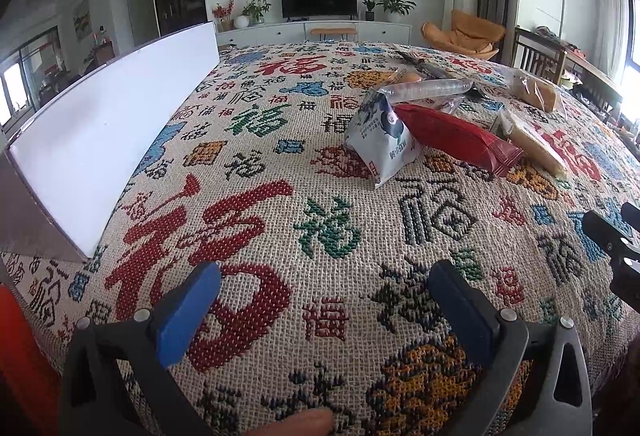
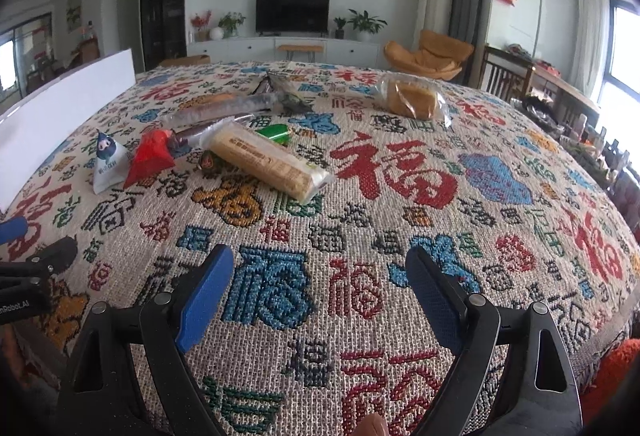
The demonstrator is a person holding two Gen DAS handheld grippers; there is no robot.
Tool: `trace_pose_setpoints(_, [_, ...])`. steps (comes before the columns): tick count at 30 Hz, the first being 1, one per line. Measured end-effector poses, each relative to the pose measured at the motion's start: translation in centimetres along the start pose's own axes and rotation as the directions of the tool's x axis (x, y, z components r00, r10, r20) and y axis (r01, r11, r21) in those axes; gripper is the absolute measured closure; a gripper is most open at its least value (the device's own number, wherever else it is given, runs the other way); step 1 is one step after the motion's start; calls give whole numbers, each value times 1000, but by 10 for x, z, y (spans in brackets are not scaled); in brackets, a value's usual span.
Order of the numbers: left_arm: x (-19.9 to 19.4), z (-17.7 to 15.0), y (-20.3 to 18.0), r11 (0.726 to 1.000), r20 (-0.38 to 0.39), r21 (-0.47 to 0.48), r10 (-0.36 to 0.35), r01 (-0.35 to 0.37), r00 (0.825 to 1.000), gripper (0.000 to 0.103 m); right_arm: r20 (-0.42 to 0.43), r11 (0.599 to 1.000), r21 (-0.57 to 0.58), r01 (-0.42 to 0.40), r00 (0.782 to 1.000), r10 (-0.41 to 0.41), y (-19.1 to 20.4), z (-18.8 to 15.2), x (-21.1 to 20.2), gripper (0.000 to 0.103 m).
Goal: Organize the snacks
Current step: 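Move the left gripper toward the white-blue chip bag, then grasp the white-blue chip bag with the left gripper and lift it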
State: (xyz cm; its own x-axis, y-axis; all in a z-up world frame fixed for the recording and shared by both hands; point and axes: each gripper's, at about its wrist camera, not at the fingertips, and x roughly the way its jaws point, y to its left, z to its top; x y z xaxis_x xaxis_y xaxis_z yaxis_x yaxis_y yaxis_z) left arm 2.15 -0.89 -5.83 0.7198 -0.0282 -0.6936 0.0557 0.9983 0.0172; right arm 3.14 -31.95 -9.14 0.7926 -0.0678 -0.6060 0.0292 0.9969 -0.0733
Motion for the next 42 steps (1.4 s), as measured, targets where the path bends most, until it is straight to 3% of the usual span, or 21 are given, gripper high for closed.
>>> trace_pose_setpoints(11, [3, 2, 4, 1000, -20, -3, -24, 24, 1000, 0, -50, 999, 54, 4, 999, -1, -9, -3, 12, 13])
trace_pose_setpoints(20, [8, 9, 6, 999, -80, 8, -41, 42, 996, 0, -59, 998, 57, -5, 998, 9, -7, -4, 15, 13])
trace_pose_setpoints(31, [7, 7, 7, 998, -86, 26, -62, 64, 994, 0, -53, 998, 63, -2, 999, 5, -6, -6, 14, 13])
trace_pose_setpoints(37, [2, 4, 12, 992, -82, 50, -113, 117, 990, 0, -52, 998, 63, -2, 999, 5, -7, -6, 15, 13])
trace_pose_setpoints(40, [2, 8, 16, 988, -99, 16, -148, 151, 984, 0, -50, 998, 63, 0, 999, 3, -6, -6, 13, 12])
trace_pose_setpoints(42, [-2, 16, 22, 977, -103, -32, -213, 211, 972, 0, -50, 998, 63, -1, 999, 4, -6, -6, 13, 12])
